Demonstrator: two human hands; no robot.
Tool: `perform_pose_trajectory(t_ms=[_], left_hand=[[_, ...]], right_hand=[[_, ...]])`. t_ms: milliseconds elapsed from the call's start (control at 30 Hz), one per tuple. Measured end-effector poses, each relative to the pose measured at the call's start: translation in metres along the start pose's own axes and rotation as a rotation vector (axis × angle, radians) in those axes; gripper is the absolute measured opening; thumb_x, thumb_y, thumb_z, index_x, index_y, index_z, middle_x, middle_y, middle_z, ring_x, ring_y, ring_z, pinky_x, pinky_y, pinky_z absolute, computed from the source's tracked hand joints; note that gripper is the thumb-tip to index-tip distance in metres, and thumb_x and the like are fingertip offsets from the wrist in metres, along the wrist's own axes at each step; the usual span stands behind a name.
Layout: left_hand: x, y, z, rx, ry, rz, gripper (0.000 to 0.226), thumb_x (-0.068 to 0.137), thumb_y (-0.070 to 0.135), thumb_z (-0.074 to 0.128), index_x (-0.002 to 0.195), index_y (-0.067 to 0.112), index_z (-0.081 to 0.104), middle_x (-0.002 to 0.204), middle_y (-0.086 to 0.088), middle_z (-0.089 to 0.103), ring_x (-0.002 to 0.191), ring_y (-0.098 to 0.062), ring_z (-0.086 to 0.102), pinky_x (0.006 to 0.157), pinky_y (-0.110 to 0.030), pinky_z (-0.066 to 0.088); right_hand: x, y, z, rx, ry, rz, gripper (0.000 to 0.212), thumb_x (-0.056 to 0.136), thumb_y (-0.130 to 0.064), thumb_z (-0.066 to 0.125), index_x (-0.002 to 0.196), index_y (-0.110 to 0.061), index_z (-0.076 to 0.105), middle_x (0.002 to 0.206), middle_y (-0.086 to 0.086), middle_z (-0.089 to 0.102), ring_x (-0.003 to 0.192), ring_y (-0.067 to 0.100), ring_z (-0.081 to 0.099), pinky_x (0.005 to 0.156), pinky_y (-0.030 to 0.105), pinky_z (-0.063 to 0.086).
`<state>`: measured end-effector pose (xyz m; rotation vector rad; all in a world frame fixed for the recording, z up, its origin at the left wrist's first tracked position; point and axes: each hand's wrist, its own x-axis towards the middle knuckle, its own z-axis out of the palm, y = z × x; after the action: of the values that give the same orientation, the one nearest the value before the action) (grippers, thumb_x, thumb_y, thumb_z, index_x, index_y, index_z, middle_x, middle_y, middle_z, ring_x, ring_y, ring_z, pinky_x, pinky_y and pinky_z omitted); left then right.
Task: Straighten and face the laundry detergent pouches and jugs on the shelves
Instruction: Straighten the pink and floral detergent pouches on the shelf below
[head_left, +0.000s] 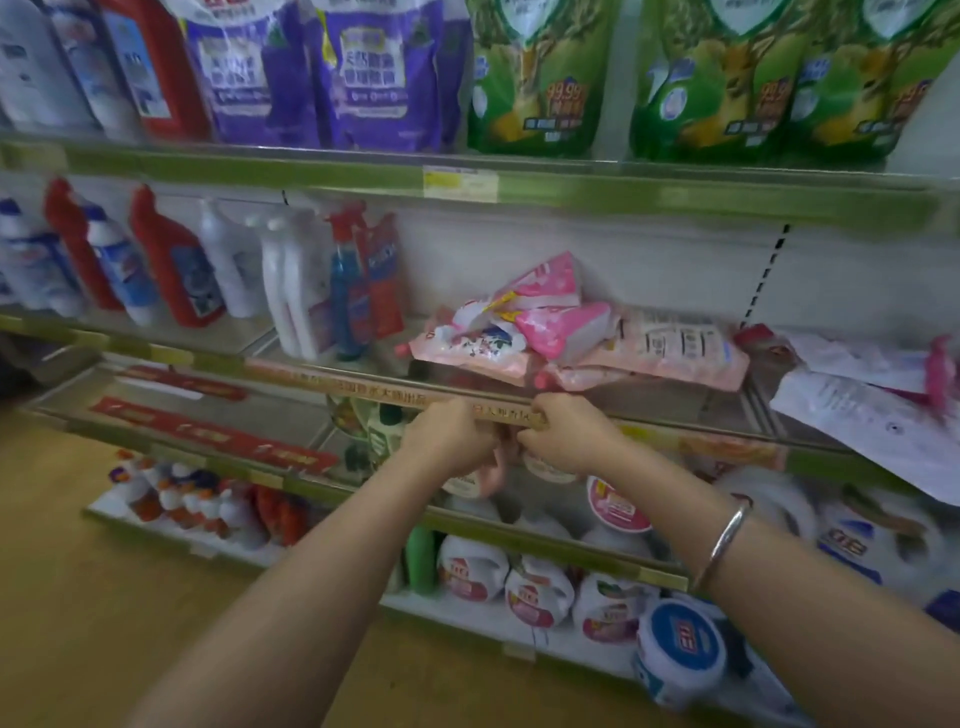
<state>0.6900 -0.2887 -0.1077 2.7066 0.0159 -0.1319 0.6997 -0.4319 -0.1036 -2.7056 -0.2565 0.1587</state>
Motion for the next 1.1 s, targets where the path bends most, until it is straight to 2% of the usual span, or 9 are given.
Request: perform_pose_trajectory(t_ms=[100,233,367,533,667,767,867,1000,1100], left_hand=[[0.026,-0.030,-0.007,-0.033,-0.035,0.001,0.018,0.085,0.032,0.053,0.070,0.022,0.056,0.091,-0.005,0.066,0.088,-0.024,0.064,0.077,-0.034,0.055],[0.065,-0.060,-0.006,-0.056,-0.059,-0.012,0.023,0.087,0.027,0.053,0.102,0.014,0.065,0.099,-0.006,0.068,0.087,-0.023,0.064,0.075,-0.033,0.054],[0.095,-0.064,0.001,-0.084,-0.095,-0.011,0.026,0.090,0.025,0.051,0.107,0.009,0.062,0.106,-0.009,0.067,0.092,-0.025,0.062,0.077,-0.031,0.048],[0.147,-0.062,0.010,-0.095,-0.072,-0.010,0.030,0.091,0.022,0.050,0.116,0.007,0.057,0.116,-0.011,0.063,0.102,-0.030,0.060,0.083,-0.031,0.048],[0.192,-0.055,0.008,-0.136,-0.076,-0.078,0.033,0.098,0.029,0.042,0.100,0.003,0.062,0.116,-0.017,0.061,0.094,-0.029,0.056,0.077,-0.031,0.042],[0.229,-0.046,0.015,-0.178,-0.084,-0.096,0.040,0.100,0.026,0.036,0.127,0.000,0.052,0.123,-0.022,0.058,0.110,-0.034,0.055,0.094,-0.038,0.042],[0.258,-0.032,0.024,-0.393,-0.041,-0.193,0.048,0.097,0.033,0.043,0.135,0.004,0.047,0.118,-0.021,0.061,0.103,-0.033,0.059,0.091,-0.038,0.045],[0.286,-0.027,0.028,-0.846,0.040,-0.466,0.050,0.096,0.037,0.044,0.122,-0.004,0.054,0.119,-0.022,0.061,0.102,-0.032,0.059,0.082,-0.033,0.048],[0.293,-0.021,0.029,-1.052,0.096,-0.589,0.058,0.087,0.044,0.057,0.115,-0.007,0.059,0.109,-0.023,0.066,0.100,-0.038,0.063,0.091,-0.043,0.051]], right_hand=[[0.028,-0.011,0.017,0.070,0.007,0.023,0.008,0.088,-0.025,0.056,0.093,-0.020,0.059,0.098,0.003,0.065,0.084,0.019,0.059,0.070,0.028,0.047],[0.065,-0.019,0.035,0.107,0.046,0.056,0.007,0.089,-0.024,0.053,0.088,-0.019,0.059,0.084,-0.003,0.063,0.082,0.018,0.063,0.064,0.026,0.046],[0.096,-0.019,0.044,0.104,0.077,0.058,0.022,0.085,-0.025,0.056,0.105,-0.018,0.061,0.099,-0.003,0.065,0.087,0.018,0.061,0.076,0.032,0.053],[0.134,-0.013,0.032,-0.079,0.198,0.054,0.038,0.091,-0.023,0.052,0.127,-0.010,0.050,0.129,0.010,0.050,0.117,0.026,0.047,0.096,0.035,0.040],[0.180,0.007,0.016,-0.152,0.296,-0.002,0.042,0.092,-0.018,0.050,0.133,-0.009,0.046,0.136,0.009,0.048,0.126,0.025,0.040,0.105,0.033,0.032],[0.220,0.023,0.000,-0.222,0.380,-0.080,0.041,0.089,-0.014,0.051,0.129,-0.004,0.050,0.133,0.013,0.050,0.126,0.027,0.041,0.108,0.031,0.025],[0.249,0.033,-0.015,-0.334,0.352,-0.097,0.043,0.089,-0.015,0.050,0.130,-0.003,0.048,0.136,0.013,0.048,0.130,0.026,0.037,0.111,0.034,0.019],[0.269,0.035,-0.021,-0.502,0.215,-0.124,0.043,0.093,-0.033,0.046,0.131,-0.012,0.048,0.137,0.006,0.048,0.132,0.021,0.036,0.114,0.038,0.011],[0.281,0.025,-0.019,-0.583,0.181,-0.136,0.042,0.092,-0.044,0.046,0.119,-0.012,0.056,0.123,0.006,0.058,0.122,0.023,0.047,0.114,0.041,0.012]])
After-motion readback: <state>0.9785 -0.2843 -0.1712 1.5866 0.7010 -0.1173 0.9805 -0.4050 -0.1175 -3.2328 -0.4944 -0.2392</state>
